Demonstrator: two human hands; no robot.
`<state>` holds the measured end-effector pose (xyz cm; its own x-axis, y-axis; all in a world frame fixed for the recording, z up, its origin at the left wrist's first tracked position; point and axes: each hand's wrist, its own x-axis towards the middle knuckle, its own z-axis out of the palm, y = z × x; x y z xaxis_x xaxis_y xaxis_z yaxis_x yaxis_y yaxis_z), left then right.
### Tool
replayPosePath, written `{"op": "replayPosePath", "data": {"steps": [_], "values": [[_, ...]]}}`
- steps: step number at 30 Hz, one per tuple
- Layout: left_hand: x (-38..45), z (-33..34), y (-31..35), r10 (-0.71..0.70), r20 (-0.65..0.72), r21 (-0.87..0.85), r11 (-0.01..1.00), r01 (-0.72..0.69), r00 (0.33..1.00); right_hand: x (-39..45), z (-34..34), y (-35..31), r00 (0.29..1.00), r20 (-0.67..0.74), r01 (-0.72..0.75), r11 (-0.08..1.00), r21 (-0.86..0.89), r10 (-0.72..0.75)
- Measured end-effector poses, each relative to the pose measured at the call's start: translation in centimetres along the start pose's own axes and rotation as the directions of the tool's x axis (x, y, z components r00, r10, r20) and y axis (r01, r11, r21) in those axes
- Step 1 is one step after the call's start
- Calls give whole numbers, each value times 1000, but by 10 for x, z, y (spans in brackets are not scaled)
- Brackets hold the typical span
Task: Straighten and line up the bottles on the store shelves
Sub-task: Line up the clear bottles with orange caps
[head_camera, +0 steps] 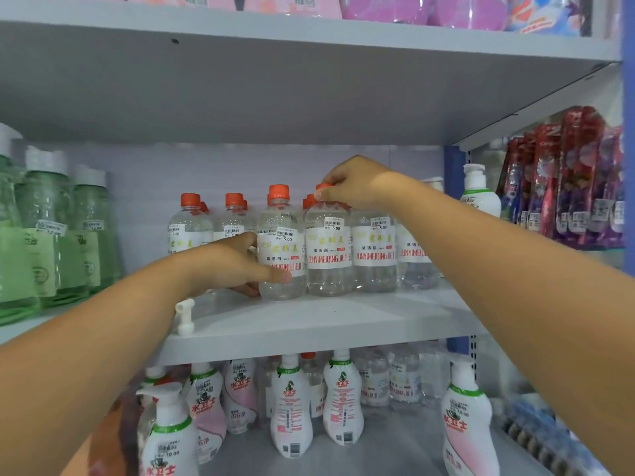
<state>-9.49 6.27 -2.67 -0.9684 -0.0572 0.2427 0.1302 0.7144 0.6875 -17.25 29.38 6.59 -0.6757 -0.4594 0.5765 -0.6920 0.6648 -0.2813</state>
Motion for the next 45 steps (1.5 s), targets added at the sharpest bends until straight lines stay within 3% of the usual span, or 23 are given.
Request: {"op": "replayPosePath", "data": {"steps": [7, 13, 16, 20, 26, 45], "values": [[-7, 4, 3, -3, -24, -14, 1000, 3, 1000, -7, 0, -1, 1000, -23, -18, 998, -55, 16], [-7, 3, 1, -33, -49, -52, 998, 31, 998, -39, -40, 53, 945, -283, -157, 986, 51, 165], [-6, 1, -1, -37, -42, -80, 996, 33, 998, -57, -43, 90, 904, -351, -169, 958, 232, 245], [-9, 2, 0, -26, -34, -72, 997, 24, 999, -76, -22, 108, 907, -289, -172, 896, 409, 306], [-10, 3, -1, -19, -29, -75, 997, 17, 999, -83, 3, 121, 919, -198, -191, 826, 530, 340], [-19, 2, 3, -73, -40, -51, 996, 71, 997, -87, 13, 117, 911, -254, -199, 887, 417, 324]]}}
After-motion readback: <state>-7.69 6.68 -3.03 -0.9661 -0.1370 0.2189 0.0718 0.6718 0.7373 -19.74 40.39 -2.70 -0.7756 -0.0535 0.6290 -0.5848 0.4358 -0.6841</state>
